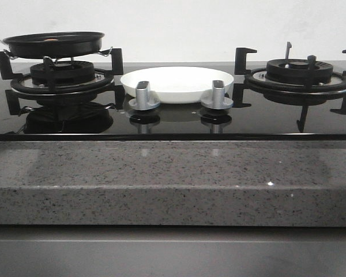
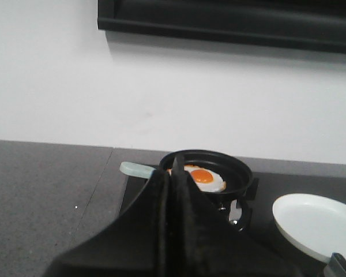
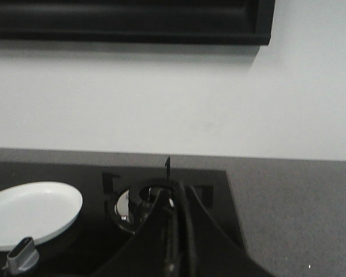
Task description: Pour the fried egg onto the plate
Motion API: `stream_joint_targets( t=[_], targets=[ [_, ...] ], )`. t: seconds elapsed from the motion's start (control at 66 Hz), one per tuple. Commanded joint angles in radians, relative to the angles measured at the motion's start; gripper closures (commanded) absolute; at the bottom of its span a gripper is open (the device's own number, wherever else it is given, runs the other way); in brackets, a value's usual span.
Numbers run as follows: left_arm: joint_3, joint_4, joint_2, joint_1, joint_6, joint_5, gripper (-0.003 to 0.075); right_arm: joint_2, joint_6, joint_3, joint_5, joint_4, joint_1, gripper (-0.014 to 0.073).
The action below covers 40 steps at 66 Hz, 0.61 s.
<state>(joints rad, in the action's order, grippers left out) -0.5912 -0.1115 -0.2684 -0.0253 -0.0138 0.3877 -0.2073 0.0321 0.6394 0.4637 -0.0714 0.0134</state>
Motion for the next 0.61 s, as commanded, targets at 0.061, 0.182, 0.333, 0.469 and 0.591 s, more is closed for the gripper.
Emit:
stream_joint_targets(
  t=[0.061, 0.182, 0.333, 0.469, 0.591],
  targets=[
    [-0.083, -0.006, -0.130, 0.002, 0.004, -0.017, 0.0740, -0.130, 0.002, 0.066, 0.059, -0.007, 0.003, 0.0662],
    [-0.069, -0.006, -0.191, 0.002, 0.004, -0.013, 0.0740, -0.200, 0.002, 0.065, 0.080, -0.007, 0.003, 0.0662],
    [-0.044, -0.011, -0.259, 0.002, 0.004, -0.025, 0.0740, -0.272, 0.002, 0.065, 0.079, -0.007, 0.003, 0.0662],
    [-0.043, -0.011, -0.307, 0.002, 0.004, -0.021, 0.0739, -0.321, 0.002, 0.065, 0.076, -0.007, 0.003, 0.0660],
    [-0.043, -0.001, -0.339, 0.002, 0.004, -0.021, 0.0680, -0.351, 0.002, 0.065, 0.063, -0.007, 0.003, 0.0596]
  ],
)
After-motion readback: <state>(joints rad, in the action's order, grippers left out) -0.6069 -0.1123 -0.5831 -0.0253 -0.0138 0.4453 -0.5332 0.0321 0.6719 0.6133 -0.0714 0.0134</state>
